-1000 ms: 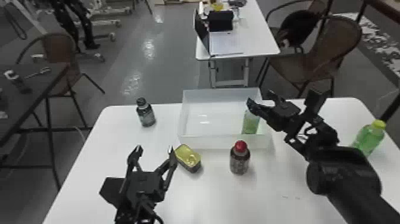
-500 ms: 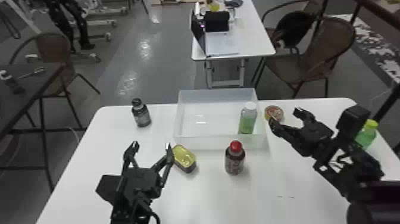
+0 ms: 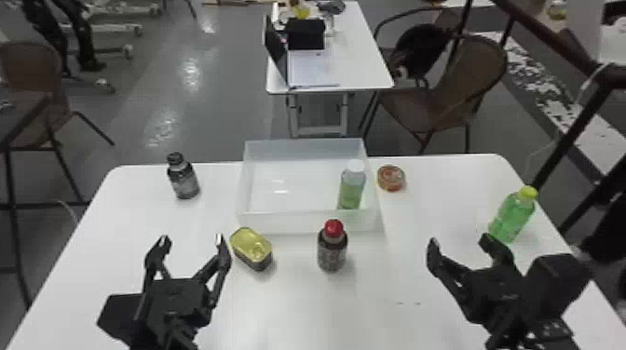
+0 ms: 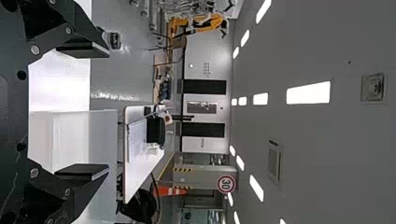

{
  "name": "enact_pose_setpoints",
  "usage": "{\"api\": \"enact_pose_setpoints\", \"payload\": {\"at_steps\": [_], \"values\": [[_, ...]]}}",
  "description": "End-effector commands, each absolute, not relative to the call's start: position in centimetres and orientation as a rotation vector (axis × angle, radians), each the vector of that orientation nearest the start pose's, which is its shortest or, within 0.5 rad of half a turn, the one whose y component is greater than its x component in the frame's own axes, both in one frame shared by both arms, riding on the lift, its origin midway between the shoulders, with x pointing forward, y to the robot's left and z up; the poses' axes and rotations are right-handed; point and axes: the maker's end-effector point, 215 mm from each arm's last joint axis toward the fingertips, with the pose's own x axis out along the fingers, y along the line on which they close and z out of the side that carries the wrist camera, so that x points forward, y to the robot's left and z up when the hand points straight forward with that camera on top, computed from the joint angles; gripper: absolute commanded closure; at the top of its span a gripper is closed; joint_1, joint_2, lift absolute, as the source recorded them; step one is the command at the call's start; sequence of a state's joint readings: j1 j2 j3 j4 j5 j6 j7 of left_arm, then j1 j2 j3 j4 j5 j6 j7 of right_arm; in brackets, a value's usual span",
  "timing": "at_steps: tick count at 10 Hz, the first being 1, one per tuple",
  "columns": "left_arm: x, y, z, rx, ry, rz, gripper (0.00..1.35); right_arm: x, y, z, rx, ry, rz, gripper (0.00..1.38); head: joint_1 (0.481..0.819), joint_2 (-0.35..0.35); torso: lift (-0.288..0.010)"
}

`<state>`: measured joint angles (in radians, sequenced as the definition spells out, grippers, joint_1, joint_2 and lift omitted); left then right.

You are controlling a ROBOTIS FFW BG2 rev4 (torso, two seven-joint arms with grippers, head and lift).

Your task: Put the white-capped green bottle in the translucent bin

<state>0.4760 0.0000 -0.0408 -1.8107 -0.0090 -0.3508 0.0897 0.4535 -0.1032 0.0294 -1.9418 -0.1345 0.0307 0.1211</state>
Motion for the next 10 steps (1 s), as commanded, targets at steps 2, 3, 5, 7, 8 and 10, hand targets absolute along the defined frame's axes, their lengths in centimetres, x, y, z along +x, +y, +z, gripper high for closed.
{"api": "enact_pose_setpoints", "payload": {"at_steps": [2,3,5,7,8,10], "values": [[41.5,22.7,-36.5,-0.031,-0.033,0.118,0.4,43.2,-19.6,-39.3,0.007,0.118,0.183,0.34,0.695,0.04,-0.021],[41.8,22.4,-36.8,-0.014,-0.005,0.121,0.4,43.1,-19.7,-39.3,-0.013,0.121,0.194,0.34,0.695,0.045,-0.021],[42.5,22.1,-36.1,-0.018,-0.022,0.106,0.4,44.1,-19.8,-38.7,-0.03,0.115,0.225,0.34,0.695,0.041,-0.021],[42.1,22.4,-36.4,-0.021,-0.014,0.121,0.4,43.9,-19.6,-38.6,-0.03,0.107,0.217,0.34,0.695,0.032,-0.021],[42.1,22.6,-36.3,-0.025,-0.019,0.134,0.4,43.5,-19.7,-38.1,-0.037,0.089,0.201,0.34,0.695,0.033,-0.021],[41.9,22.8,-36.5,-0.024,-0.014,0.143,0.4,43.2,-20.0,-37.3,-0.052,0.055,0.187,0.34,0.695,0.036,-0.021]]}}
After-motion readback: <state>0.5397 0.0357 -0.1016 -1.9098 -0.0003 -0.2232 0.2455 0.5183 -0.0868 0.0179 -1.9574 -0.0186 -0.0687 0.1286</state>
